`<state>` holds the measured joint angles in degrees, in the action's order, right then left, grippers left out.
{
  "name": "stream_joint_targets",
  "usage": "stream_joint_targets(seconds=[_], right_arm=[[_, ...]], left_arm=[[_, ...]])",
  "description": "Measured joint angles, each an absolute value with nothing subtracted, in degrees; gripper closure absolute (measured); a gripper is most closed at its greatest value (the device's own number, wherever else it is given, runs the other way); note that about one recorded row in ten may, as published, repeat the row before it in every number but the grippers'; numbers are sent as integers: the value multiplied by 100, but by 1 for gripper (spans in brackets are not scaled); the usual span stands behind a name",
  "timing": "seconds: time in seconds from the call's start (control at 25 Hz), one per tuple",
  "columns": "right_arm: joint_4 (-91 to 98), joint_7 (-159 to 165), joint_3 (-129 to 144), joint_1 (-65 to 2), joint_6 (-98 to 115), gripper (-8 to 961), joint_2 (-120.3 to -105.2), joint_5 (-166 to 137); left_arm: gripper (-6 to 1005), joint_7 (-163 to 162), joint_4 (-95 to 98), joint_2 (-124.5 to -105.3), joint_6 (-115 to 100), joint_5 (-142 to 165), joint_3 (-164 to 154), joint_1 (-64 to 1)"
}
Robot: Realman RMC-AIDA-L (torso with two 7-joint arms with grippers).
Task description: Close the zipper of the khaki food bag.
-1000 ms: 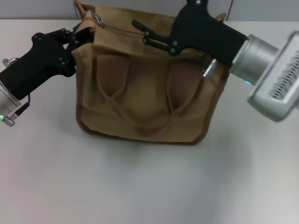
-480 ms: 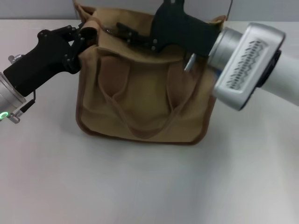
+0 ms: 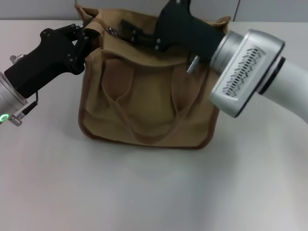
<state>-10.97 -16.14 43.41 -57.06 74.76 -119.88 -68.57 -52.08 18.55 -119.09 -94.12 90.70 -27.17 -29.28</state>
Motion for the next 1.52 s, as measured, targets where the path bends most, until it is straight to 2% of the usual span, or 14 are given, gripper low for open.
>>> stream_joint_targets(seconds=[0.6,1.52], right_arm=[[-1105,-1280,4342,-5222,8438,161,-11988,-7131],[-1145,-1265,3959,-5575,7734,176,-11989,-7479]], left_arm=[[965,-5351,1873,-11909,-9583,9070,-2691,-3116],[960,-5500,1838,-11916,-9645,9071,-2769,-3250]])
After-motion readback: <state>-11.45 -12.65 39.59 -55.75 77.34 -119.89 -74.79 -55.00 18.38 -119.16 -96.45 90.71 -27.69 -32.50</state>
